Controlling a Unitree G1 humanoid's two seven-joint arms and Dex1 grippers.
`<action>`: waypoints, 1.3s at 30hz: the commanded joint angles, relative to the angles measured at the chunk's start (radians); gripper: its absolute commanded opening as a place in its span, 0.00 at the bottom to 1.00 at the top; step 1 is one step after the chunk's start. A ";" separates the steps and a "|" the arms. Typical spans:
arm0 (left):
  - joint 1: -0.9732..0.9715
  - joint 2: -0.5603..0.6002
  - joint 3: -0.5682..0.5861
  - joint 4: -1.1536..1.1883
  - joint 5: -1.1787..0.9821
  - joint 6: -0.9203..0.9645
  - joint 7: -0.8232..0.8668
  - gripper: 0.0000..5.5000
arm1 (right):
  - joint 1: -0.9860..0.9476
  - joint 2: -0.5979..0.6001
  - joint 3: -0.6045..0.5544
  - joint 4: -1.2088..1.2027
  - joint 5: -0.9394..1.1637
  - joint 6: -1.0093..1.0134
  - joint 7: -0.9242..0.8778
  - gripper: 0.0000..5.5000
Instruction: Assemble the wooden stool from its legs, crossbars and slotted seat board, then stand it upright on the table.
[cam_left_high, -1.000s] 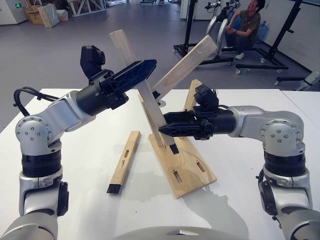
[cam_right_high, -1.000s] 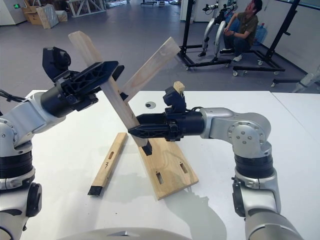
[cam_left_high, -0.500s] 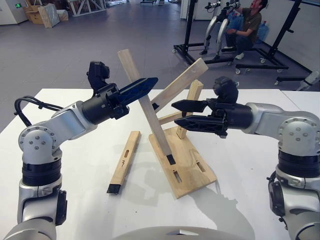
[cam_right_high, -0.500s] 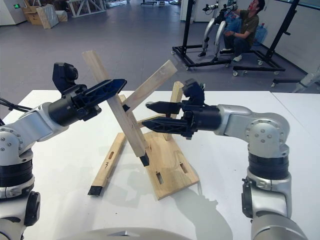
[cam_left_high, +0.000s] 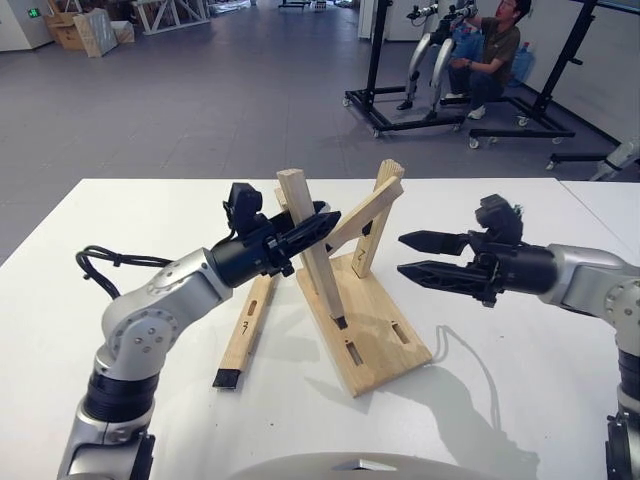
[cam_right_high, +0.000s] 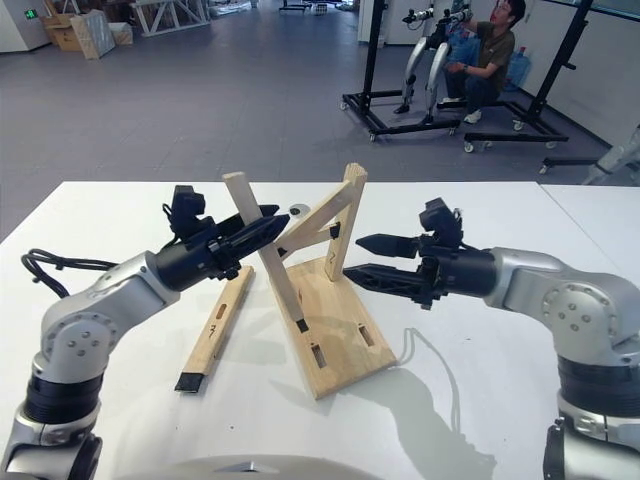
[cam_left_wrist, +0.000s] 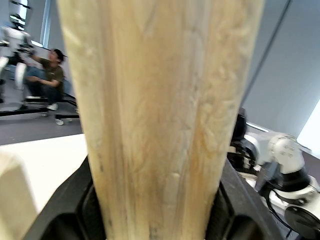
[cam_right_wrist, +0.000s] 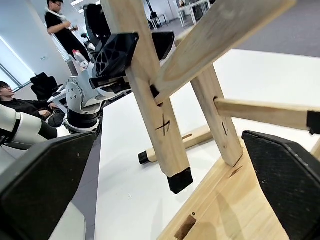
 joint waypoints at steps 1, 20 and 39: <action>0.045 -0.067 -0.030 0.002 0.086 -0.060 0.007 0.37 | 0.060 -0.052 0.066 0.001 -0.115 -0.057 0.044 0.98; 0.148 -0.103 -0.023 -0.062 0.106 -0.031 -0.011 0.37 | 0.360 -0.206 0.402 0.220 -0.923 -0.796 0.262 0.98; 0.142 -0.062 -0.009 -0.076 0.171 -0.015 -0.073 0.37 | 0.303 0.029 0.497 0.114 -0.956 -0.556 0.050 0.98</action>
